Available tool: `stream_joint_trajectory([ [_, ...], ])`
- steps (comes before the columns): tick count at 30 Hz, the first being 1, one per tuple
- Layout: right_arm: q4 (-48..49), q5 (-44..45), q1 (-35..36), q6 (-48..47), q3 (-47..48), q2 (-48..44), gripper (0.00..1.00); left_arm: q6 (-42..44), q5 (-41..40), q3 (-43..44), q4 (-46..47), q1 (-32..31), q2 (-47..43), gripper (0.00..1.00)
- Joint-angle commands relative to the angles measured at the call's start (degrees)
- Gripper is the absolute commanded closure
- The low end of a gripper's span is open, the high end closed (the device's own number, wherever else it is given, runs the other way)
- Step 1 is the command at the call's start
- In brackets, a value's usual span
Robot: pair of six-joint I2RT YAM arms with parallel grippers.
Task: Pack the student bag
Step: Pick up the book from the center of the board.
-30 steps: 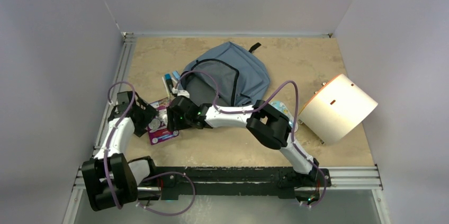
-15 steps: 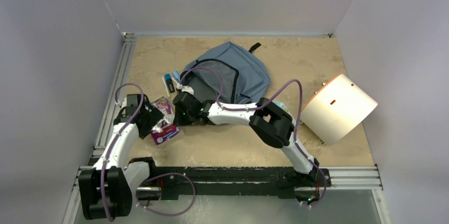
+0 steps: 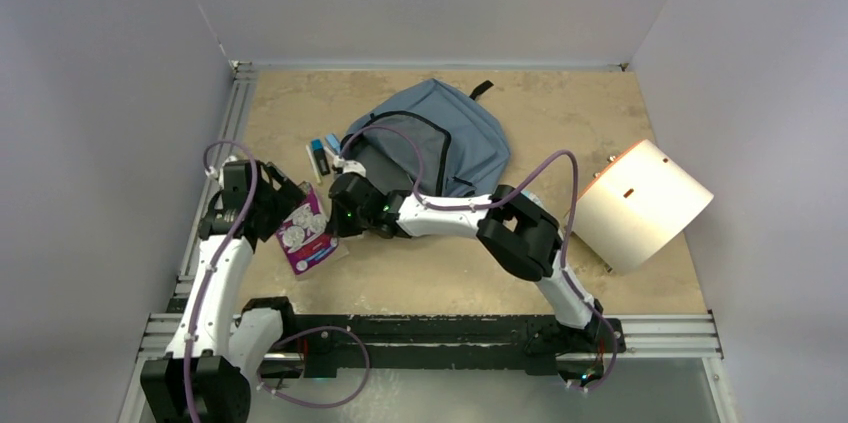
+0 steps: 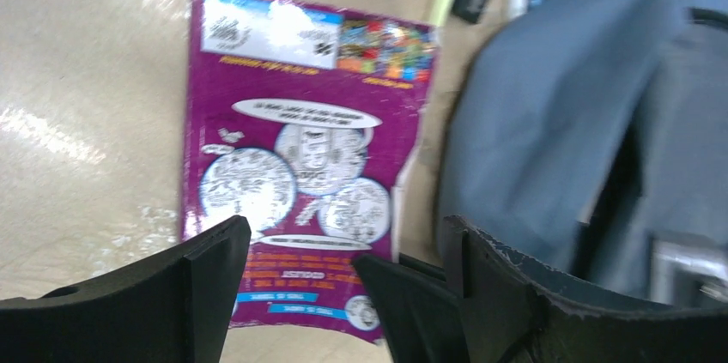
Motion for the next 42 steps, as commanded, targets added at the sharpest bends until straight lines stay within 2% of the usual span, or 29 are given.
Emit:
stream_joint_trajectory([
  [1,2.32,-3.28,-2.01,-1.9,-0.14,-5.45,1.0,2.26,4.17,5.94,-2.45,-0.2,-0.97,0.18],
  [4,3.62,-6.56,-4.37,-0.37,-1.24,-6.78,1.0,2.26,5.07,7.51,-5.84,-0.2,-1.4,0.18],
  [10,7.66,-16.46,-10.15,4.0,-1.34,-6.61,1.0,-3.7,7.74,7.27,-9.95,-0.2,-3.93,0.17],
  [13,11.13,-22.72,-12.49,7.12,-1.83,-5.54,1.0,-6.42,9.18,5.28,-10.03,-0.12,-4.09,0.17],
  [16,12.38,-25.32,-14.23,8.34,-2.47,-4.81,1.0,-6.78,10.48,2.24,-8.24,-0.15,-4.63,0.17],
  [25,15.91,-30.46,-17.48,10.65,-6.9,-4.29,1.0,-8.94,12.76,-6.49,3.43,-0.13,-4.61,0.17],
  [32,16.61,-32.43,-18.39,11.38,-7.06,-3.92,1.0,-11.68,15.37,-12.71,15.22,-0.15,-2.48,0.16],
  [42,18.6,-36.02,-19.97,12.44,-8.17,-3.2,1.0,-15.99,16.26,-19.51,26.39,-0.12,-0.95,0.19],
])
